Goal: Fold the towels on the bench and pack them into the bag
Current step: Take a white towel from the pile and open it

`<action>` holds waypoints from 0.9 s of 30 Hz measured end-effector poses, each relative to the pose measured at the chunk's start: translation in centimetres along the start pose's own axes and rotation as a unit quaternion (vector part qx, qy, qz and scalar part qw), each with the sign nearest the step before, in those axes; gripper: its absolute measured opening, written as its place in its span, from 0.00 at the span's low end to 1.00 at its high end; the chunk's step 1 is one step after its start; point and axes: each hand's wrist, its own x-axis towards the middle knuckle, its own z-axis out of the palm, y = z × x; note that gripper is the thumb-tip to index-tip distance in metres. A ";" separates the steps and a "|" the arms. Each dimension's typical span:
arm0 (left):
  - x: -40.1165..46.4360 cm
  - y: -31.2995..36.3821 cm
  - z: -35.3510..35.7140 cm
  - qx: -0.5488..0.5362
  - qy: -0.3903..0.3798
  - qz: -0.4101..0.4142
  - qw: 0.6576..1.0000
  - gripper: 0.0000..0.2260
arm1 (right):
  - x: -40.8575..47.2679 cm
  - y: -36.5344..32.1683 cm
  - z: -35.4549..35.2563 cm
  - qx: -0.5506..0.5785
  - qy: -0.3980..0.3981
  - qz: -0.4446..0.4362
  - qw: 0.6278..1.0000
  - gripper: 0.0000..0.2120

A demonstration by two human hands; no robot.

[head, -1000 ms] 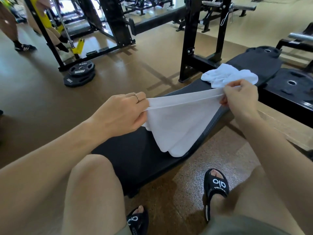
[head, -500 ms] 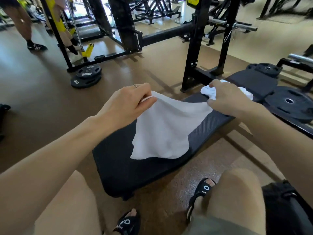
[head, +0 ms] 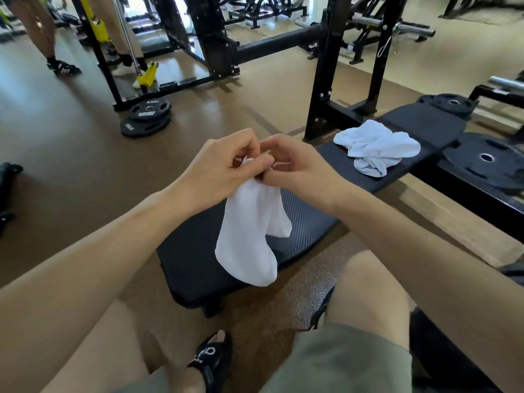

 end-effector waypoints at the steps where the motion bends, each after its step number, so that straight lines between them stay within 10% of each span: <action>1: -0.2 0.3 0.0 -0.005 -0.006 -0.002 1.000 0.10 | -0.3 -0.1 -0.3 0.002 0.010 -0.002 1.000 0.14; 17: -0.6 0.7 0.5 -0.109 0.006 -0.009 0.994 0.03 | -1.1 -1.3 -1.1 -0.150 0.078 -0.036 0.985 0.04; 27: 2.4 -2.2 -2.2 -0.104 -0.124 -0.026 0.987 0.02 | 1.9 -0.9 -0.7 -0.165 0.137 0.020 0.977 0.09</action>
